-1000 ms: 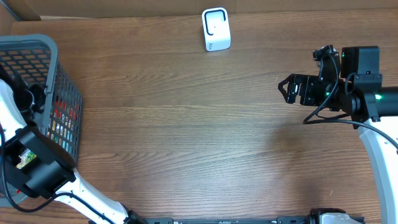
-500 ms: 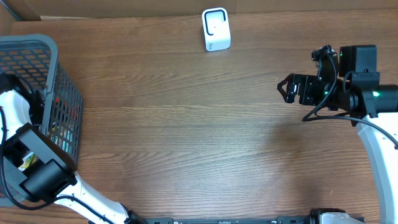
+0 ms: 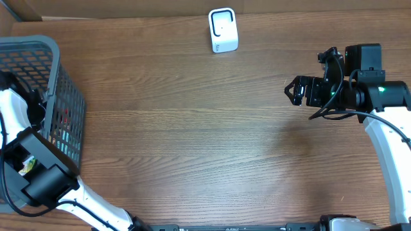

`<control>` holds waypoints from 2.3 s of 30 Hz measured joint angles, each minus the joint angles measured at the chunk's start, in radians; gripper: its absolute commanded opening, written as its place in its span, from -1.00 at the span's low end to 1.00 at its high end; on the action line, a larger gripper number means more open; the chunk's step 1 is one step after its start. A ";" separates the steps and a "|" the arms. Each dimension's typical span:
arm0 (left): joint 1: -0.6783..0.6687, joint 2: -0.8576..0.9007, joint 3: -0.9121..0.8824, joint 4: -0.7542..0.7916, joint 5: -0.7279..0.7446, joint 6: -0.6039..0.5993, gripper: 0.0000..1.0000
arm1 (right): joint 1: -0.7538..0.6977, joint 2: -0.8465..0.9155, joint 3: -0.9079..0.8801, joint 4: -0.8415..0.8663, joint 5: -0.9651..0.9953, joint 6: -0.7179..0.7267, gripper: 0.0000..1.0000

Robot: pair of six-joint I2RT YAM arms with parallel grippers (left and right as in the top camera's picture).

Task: Scan the item barcode
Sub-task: 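Grasp the red-and-yellow spaghetti pack in the basket with the left gripper, then lift the spaghetti pack out and lay it on the table centre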

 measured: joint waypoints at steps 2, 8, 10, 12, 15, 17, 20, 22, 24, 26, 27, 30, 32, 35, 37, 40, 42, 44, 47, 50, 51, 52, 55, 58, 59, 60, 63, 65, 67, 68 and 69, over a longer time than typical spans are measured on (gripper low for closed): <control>0.000 0.019 0.061 -0.075 0.006 -0.006 -0.92 | 0.000 0.000 0.000 0.001 0.000 0.000 1.00; -0.002 0.039 0.327 -0.266 0.006 -0.052 -0.92 | 0.000 0.000 0.000 0.001 0.000 0.000 1.00; -0.002 0.039 0.420 -0.301 0.008 -0.060 -0.91 | 0.000 0.000 0.000 0.001 0.000 0.000 1.00; -0.002 0.036 0.482 -0.317 0.014 -0.063 -0.49 | 0.000 0.000 0.000 0.001 0.000 0.000 1.00; -0.002 0.034 0.496 -0.337 0.025 -0.072 0.62 | 0.000 0.000 0.000 0.001 0.000 0.000 1.00; -0.002 0.034 0.475 -0.340 0.029 -0.075 0.89 | 0.000 0.000 0.000 0.001 0.000 0.000 1.00; -0.002 0.032 0.392 -0.314 0.033 -0.080 0.95 | 0.000 0.000 0.000 0.001 0.000 0.000 1.00; -0.002 0.032 0.311 -0.270 0.030 -0.081 0.96 | 0.000 0.000 0.000 0.000 0.000 0.000 1.00; -0.002 0.033 0.230 -0.225 0.024 -0.080 0.96 | 0.000 0.000 0.000 0.001 0.000 0.000 1.00; -0.002 0.033 0.159 -0.185 0.021 -0.072 0.97 | 0.000 0.000 0.000 0.001 0.000 0.000 1.00; -0.002 0.033 0.123 -0.158 0.017 -0.062 0.97 | 0.000 0.000 0.000 0.000 0.000 0.000 1.00; -0.001 0.033 0.050 -0.089 0.005 -0.039 0.98 | 0.000 0.000 0.000 0.001 0.000 0.000 1.00; 0.002 0.033 0.007 -0.046 -0.009 -0.027 0.99 | 0.000 0.000 0.000 0.001 0.000 0.000 1.00; 0.002 0.033 -0.059 0.032 -0.039 -0.021 1.00 | 0.000 0.000 0.000 0.000 0.000 0.000 1.00; 0.005 0.024 -0.090 0.073 -0.042 -0.020 1.00 | 0.000 0.000 0.000 0.001 0.000 0.000 1.00; 0.006 -0.004 -0.142 0.133 -0.039 -0.018 0.72 | 0.000 0.000 0.000 0.000 0.000 0.000 1.00; 0.006 -0.021 -0.176 0.172 -0.028 -0.012 -0.27 | 0.000 0.000 0.000 0.001 0.000 0.000 1.00; 0.003 -0.035 -0.201 0.199 -0.024 -0.003 -0.92 | 0.000 0.000 0.000 0.001 0.000 0.000 1.00; -0.002 -0.042 -0.204 0.211 -0.052 0.040 -0.92 | 0.000 0.000 0.000 0.002 0.000 0.000 1.00; -0.003 -0.048 -0.183 0.197 -0.076 0.070 -0.92 | 0.000 0.000 0.000 0.004 0.000 0.000 1.00; -0.003 -0.046 -0.175 0.185 -0.077 0.069 -0.92 | 0.000 0.000 0.000 0.007 0.000 0.000 1.00; -0.003 -0.043 -0.169 0.176 -0.077 0.069 -0.92 | 0.000 0.000 0.000 0.009 0.000 0.000 1.00; -0.003 -0.015 -0.109 0.102 -0.073 0.068 -0.92 | 0.000 0.000 0.000 0.011 0.000 0.000 1.00; -0.003 0.027 -0.010 -0.019 -0.065 0.056 -0.92 | 0.000 0.000 0.000 0.018 0.000 0.000 1.00; -0.003 0.044 0.042 -0.076 -0.062 0.048 -0.92 | 0.000 0.000 0.000 0.019 0.000 0.000 1.00; -0.003 0.048 0.066 -0.100 -0.062 0.044 -0.92 | 0.000 0.000 0.000 0.019 0.000 0.000 1.00; -0.003 0.065 0.233 -0.212 -0.053 0.015 -0.92 | 0.000 0.000 0.000 0.020 0.000 0.000 1.00; -0.005 0.066 0.365 -0.266 -0.046 -0.008 -0.92 | 0.000 0.000 0.000 0.020 0.000 -0.001 1.00; -0.008 0.065 0.512 -0.313 -0.043 -0.027 -0.92 | 0.000 0.000 0.000 0.020 0.000 0.000 1.00; -0.010 0.064 0.586 -0.338 -0.042 -0.035 -0.92 | 0.000 0.000 0.000 0.021 0.000 0.000 1.00; -0.012 0.064 0.641 -0.360 -0.042 -0.043 -0.92 | 0.000 0.000 0.000 0.020 0.000 0.000 1.00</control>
